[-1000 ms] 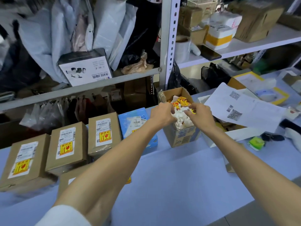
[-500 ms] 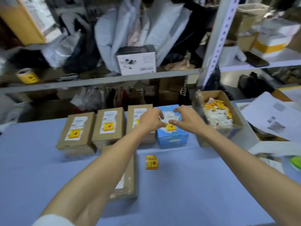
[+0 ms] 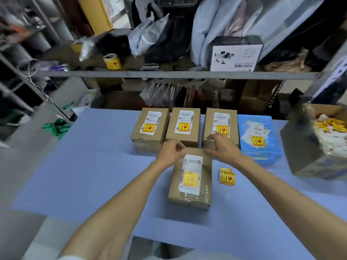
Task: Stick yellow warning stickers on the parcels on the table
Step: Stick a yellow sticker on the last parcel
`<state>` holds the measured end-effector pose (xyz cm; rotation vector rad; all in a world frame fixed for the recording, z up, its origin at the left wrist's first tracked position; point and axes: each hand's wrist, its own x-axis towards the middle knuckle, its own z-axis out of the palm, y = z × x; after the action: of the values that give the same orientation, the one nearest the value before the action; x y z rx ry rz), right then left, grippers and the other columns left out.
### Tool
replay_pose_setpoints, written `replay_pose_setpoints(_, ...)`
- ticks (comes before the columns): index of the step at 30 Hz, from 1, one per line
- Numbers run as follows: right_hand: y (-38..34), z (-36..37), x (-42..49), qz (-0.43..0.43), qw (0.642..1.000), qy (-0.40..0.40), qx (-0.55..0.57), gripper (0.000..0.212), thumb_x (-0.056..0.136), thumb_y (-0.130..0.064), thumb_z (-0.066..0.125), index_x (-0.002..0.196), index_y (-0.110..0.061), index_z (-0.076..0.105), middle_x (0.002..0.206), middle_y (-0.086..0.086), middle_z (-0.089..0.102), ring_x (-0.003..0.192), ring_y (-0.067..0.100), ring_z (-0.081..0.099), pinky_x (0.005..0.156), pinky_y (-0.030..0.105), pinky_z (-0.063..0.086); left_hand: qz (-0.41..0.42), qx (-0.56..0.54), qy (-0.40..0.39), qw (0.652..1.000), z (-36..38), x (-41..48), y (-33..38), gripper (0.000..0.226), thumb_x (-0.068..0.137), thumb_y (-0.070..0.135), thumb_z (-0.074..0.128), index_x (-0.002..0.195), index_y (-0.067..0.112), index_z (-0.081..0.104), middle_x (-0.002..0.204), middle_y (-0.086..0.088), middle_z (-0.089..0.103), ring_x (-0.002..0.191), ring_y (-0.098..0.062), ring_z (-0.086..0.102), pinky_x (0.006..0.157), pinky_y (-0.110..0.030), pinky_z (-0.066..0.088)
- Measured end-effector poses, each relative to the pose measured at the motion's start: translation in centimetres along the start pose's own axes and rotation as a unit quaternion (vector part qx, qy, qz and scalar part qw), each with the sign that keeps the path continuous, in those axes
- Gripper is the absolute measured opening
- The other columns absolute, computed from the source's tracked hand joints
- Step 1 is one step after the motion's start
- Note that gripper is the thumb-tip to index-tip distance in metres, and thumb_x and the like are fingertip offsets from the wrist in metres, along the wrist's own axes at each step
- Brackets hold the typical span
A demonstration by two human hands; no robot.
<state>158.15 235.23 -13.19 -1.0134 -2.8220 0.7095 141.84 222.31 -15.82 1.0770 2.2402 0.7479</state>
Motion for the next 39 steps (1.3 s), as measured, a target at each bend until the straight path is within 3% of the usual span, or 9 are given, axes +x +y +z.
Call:
replay_pose_setpoints(3, -0.2, 2.3, -0.7, 0.013, 0.999, 0.000, 0.029, 0.038, 0.083, -0.026, 0.069, 0.114, -0.006, 0.059, 0.116, 0.013, 0.059, 0.109, 0.030, 0.054, 0.086, 0.037, 0.046, -0.003, -0.035, 0.016, 0.999, 0.7, -0.9, -2.4, 0.023, 0.077, 0.015, 0.076, 0.098, 0.015, 0.067, 0.098, -0.001, 0.067, 0.090, -0.014, 0.063, 0.087, -0.034, 0.053)
replay_pose_setpoints(6, 0.4, 4.5, -1.9, 0.051, 0.997, 0.012, 0.059, 0.042, 0.083, -0.022, 0.069, 0.118, -0.005, 0.056, 0.119, 0.014, 0.058, 0.110, 0.030, 0.054, 0.085, 0.034, 0.043, -0.026, -0.081, 0.018, 0.996, 1.7, -1.9, -3.7, 0.043, 0.075, 0.017, 0.078, 0.115, 0.016, 0.061, 0.112, 0.001, 0.065, 0.099, -0.014, 0.060, 0.089, -0.032, 0.050)
replay_pose_setpoints(11, 0.1, 7.9, -4.4, 0.122, 0.969, 0.067, 0.202, 0.048, 0.082, -0.013, 0.068, 0.126, -0.006, 0.050, 0.124, 0.010, 0.059, 0.112, 0.025, 0.056, 0.094, 0.044, 0.048, -0.089, -0.214, 0.039, 0.972, 3.6, -3.5, -4.6, 0.063, 0.076, 0.013, 0.078, 0.133, 0.010, 0.051, 0.123, -0.002, 0.063, 0.105, -0.011, 0.059, 0.090, -0.022, 0.045)
replay_pose_setpoints(17, -0.7, 10.9, -7.5, 0.166, 0.911, 0.062, 0.372, 0.053, 0.084, -0.029, 0.071, 0.131, -0.029, 0.045, 0.109, -0.022, 0.060, 0.094, -0.004, 0.061, 0.071, 0.012, 0.046, -0.101, -0.249, 0.015, 0.963, 4.8, -4.9, -4.9, 0.069, 0.083, 0.025, 0.073, 0.144, 0.020, 0.041, 0.136, -0.002, 0.056, 0.120, -0.016, 0.056, 0.090, -0.023, 0.046)
replay_pose_setpoints(20, -0.3, 11.2, -8.3, 0.165, 0.890, 0.036, 0.423, 0.067, 0.082, -0.031, 0.074, 0.138, -0.035, 0.038, 0.107, -0.036, 0.056, 0.093, -0.017, 0.059, 0.066, 0.009, 0.051, -0.113, -0.262, 0.006, 0.958, 5.4, -5.7, -5.2, 0.070, 0.085, 0.032, 0.070, 0.147, 0.024, 0.037, 0.138, 0.002, 0.055, 0.123, -0.014, 0.054, 0.093, -0.021, 0.043)
replay_pose_setpoints(26, -0.3, 11.3, -8.6, 0.148, 0.880, 0.028, 0.450, 0.071, 0.080, -0.028, 0.076, 0.141, -0.031, 0.039, 0.112, -0.025, 0.059, 0.100, -0.002, 0.061, 0.069, 0.014, 0.054, -0.131, -0.326, -0.024, 0.936, 4.9, -7.3, -6.4, 0.068, 0.083, 0.031, 0.073, 0.143, 0.025, 0.043, 0.135, 0.000, 0.057, 0.120, -0.019, 0.057, 0.103, -0.044, 0.046)
replay_pose_setpoints(30, -1.8, 12.3, -8.0, 0.122, 0.881, 0.000, 0.457, 0.068, 0.082, -0.028, 0.074, 0.139, -0.032, 0.040, 0.118, -0.017, 0.061, 0.103, 0.004, 0.062, 0.081, 0.023, 0.055, -0.155, -0.318, -0.007, 0.935, 3.3, -8.8, -8.3, 0.075, 0.076, 0.025, 0.080, 0.142, 0.026, 0.045, 0.135, 0.000, 0.056, 0.117, -0.018, 0.059, 0.101, -0.044, 0.048)
replay_pose_setpoints(34, -5.9, 14.1, -6.4, 0.089, 0.887, -0.028, 0.453, 0.059, 0.083, -0.030, 0.073, 0.132, -0.041, 0.041, 0.109, -0.026, 0.061, 0.093, -0.007, 0.063, 0.070, 0.012, 0.052, -0.177, -0.327, 0.024, 0.928, 0.1, -9.8, -11.6, 0.072, 0.075, 0.022, 0.081, 0.139, 0.025, 0.049, 0.131, -0.002, 0.060, 0.115, -0.018, 0.060, 0.101, -0.045, 0.047)
replay_pose_setpoints(39, -12.5, 17.4, -3.8, 0.065, 0.884, -0.077, 0.457, 0.061, 0.084, -0.031, 0.071, 0.136, -0.037, 0.039, 0.116, -0.015, 0.064, 0.101, 0.005, 0.064, 0.085, 0.027, 0.054, -0.222, -0.332, 0.076, 0.914, -4.9, -11.2, -17.0, 0.066, 0.077, 0.021, 0.078, 0.137, 0.024, 0.051, 0.128, -0.004, 0.062, 0.111, -0.019, 0.062, 0.099, -0.046, 0.049)
